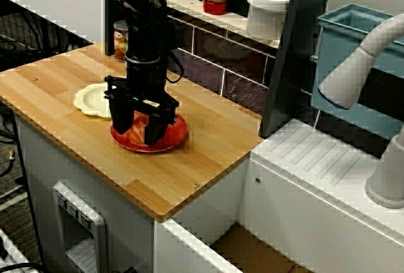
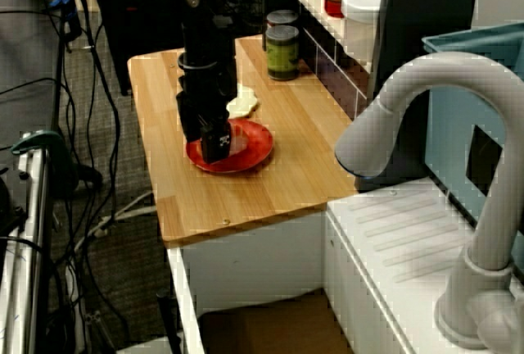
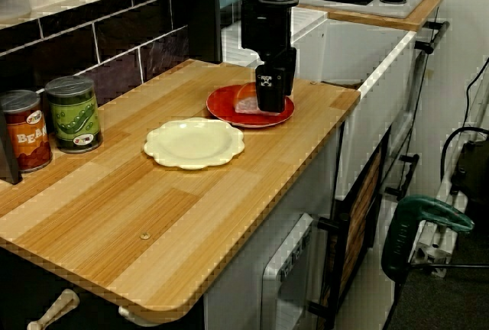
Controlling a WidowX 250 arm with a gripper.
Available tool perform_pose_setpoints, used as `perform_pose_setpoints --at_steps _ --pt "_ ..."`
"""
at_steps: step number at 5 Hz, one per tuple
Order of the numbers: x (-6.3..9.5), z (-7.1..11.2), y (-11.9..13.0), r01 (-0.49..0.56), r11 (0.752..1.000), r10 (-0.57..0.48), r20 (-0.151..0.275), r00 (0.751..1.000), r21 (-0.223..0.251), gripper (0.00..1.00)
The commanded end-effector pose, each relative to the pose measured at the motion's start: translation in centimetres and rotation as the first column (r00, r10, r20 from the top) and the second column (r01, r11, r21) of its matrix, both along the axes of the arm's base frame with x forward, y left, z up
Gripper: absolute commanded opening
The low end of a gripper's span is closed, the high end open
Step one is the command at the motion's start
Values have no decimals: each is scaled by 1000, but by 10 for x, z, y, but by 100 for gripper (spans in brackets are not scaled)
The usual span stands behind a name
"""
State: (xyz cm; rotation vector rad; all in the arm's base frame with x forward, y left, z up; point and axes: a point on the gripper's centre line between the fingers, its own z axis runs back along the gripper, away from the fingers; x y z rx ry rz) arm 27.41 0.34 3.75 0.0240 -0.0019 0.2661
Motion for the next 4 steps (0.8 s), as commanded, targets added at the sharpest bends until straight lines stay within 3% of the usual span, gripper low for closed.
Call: perform_pose_setpoints --at_steps 1,4 --pt "4 21 12 -20 999 21 44 999 -32 100" --pt "4 62 54 -102 986 112 74 991 -134 100"
